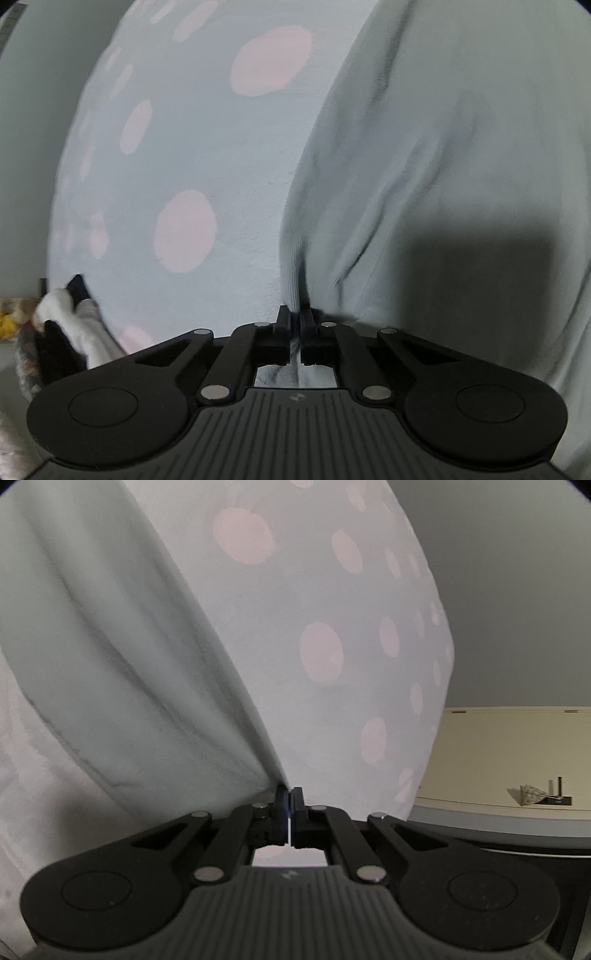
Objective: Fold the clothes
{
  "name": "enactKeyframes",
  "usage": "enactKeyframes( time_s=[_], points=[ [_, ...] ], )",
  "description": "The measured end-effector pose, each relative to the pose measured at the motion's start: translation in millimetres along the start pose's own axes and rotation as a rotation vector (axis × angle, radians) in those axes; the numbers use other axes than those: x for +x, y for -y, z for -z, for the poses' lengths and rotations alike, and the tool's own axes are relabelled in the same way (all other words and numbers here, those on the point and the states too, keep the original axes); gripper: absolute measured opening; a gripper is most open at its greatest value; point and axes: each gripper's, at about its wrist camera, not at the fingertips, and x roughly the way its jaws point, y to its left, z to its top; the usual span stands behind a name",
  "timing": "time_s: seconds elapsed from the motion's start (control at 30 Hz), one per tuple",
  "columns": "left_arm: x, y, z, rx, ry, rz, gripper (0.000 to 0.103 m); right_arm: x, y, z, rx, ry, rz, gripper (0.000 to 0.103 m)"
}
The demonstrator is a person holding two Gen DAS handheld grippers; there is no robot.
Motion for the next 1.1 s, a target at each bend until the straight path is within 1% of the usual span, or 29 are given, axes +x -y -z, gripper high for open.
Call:
enactKeyframes(
  time_s=[0.13,0.33,0.43,0.53,0.6,0.7,0.77,0.87,0.93,1.0,1.03,1.1],
  points=[
    [-26,-11,14,-0.112,0.045,-0.05,0.004,-18,12,15,0.042,0.005,0.019,0.0],
    [-90,-22,48,-0.24,0.159,-0.121,0.004,-58,20,52,0.126,0.033,0.029,0.0],
    [-118,-16,69,-0.255,0.214,-0.156,0.004,-84,18,73,0.168,0.053,0.03,0.0],
    [-141,-9,87,-0.249,0.262,-0.192,0.004,-112,14,100,0.207,0.069,0.029,0.0],
    [-158,4,98,-0.237,0.294,-0.217,0.003,-130,11,119,0.241,0.079,0.031,0.0],
    [-177,25,113,-0.205,0.319,-0.219,0.003,-154,-3,147,0.284,0.082,0.034,0.0],
    [-181,41,124,-0.168,0.328,-0.219,0.003,-179,-35,163,0.31,0.079,0.03,0.0],
    [-178,66,139,-0.093,0.314,-0.207,0.003,-195,-72,170,0.371,0.068,0.014,0.0],
    [-173,83,148,-0.039,0.301,-0.196,0.003,-197,-113,176,0.384,0.052,-0.007,0.0],
    [-167,98,155,0.021,0.287,-0.184,0.003,-199,-143,181,0.393,0.042,-0.027,0.0],
    [-164,105,159,0.046,0.278,-0.172,0.003,-200,-156,182,0.402,0.038,-0.036,0.0],
    [-156,118,165,0.099,0.255,-0.154,0.003,-197,-166,177,0.418,0.034,-0.044,0.0]
  ],
)
